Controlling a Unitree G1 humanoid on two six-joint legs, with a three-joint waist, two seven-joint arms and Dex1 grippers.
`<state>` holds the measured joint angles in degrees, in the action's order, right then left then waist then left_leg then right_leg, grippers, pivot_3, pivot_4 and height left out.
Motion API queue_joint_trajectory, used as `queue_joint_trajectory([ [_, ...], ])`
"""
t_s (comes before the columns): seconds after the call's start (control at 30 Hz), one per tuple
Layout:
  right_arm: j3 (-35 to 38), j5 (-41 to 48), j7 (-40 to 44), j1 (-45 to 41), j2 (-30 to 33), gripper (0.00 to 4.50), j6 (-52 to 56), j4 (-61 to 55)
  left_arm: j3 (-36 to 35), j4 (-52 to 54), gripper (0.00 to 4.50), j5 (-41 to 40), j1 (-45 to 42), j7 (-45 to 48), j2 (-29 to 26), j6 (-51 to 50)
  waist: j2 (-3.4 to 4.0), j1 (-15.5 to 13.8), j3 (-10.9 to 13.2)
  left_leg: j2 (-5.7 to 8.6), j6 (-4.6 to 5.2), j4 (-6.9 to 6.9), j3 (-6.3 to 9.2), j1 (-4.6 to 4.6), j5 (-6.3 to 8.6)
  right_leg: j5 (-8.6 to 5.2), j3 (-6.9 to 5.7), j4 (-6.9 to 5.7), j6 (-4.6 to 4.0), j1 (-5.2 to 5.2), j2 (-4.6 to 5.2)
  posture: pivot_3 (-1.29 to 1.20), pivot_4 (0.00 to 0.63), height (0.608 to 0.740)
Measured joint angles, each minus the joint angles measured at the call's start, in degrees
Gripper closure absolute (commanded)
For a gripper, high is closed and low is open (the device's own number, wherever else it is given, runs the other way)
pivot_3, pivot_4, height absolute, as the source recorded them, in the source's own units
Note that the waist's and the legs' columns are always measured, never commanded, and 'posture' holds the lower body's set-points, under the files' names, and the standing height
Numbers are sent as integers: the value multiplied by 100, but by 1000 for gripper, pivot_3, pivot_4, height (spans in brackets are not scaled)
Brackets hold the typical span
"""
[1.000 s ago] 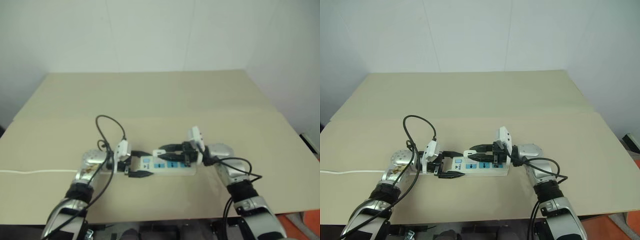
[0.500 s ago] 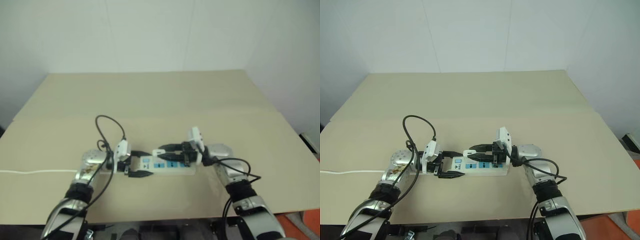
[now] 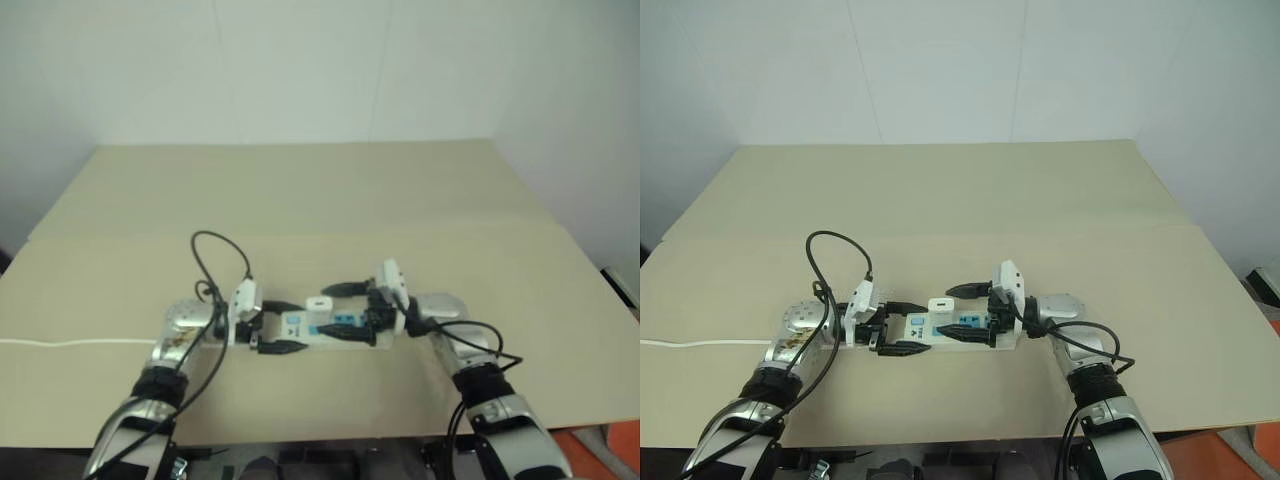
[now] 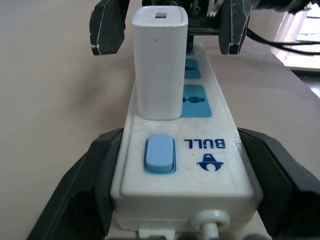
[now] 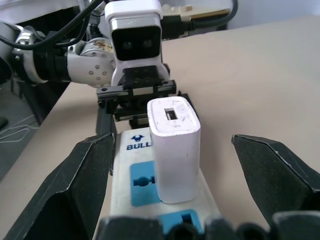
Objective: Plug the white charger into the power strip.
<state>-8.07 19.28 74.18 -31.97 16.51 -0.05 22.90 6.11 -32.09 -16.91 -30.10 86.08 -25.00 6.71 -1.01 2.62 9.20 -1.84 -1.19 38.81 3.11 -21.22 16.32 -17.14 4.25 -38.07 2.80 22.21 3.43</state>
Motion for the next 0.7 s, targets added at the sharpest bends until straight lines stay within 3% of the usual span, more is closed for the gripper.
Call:
queue_joint_trajectory([
  [0.03, 2, 0, -5, 0, -1, 0, -12, 15, 13, -1, 23, -15, 0, 87, -11, -80, 1, 4, 1, 0, 0, 0, 0, -3, 0, 0, 0, 1, 0, 2, 0, 0, 150, 740],
  [0.37, 66, 42, 87, 26, 119, 0, -81, -18, -73, 744, 23, -204, -2, 120, -105, -102, 1, -7, 3, -1, 0, 1, 3, -15, 0, 0, -3, 4, 0, 8, 2, 0, 150, 740],
  [0.5, 525, 474, 184, 203, 549, 0, -54, -533, -428, 1454, 23, -762, -12, 418, -896, -773, 7, 8, 13, -1, 0, -1, 4, -19, 0, 0, -4, 4, 0, 11, 2, 0, 150, 740],
  [0.7, 1258, 785, 487, 816, 1877, 0, 71, -1347, -834, 2021, 23, -1362, 154, 608, -2390, -1326, 17, -22, 28, 0, 9, -7, 5, -21, 6, -1, -8, 11, 0, 5, 4, 0, 150, 740],
])
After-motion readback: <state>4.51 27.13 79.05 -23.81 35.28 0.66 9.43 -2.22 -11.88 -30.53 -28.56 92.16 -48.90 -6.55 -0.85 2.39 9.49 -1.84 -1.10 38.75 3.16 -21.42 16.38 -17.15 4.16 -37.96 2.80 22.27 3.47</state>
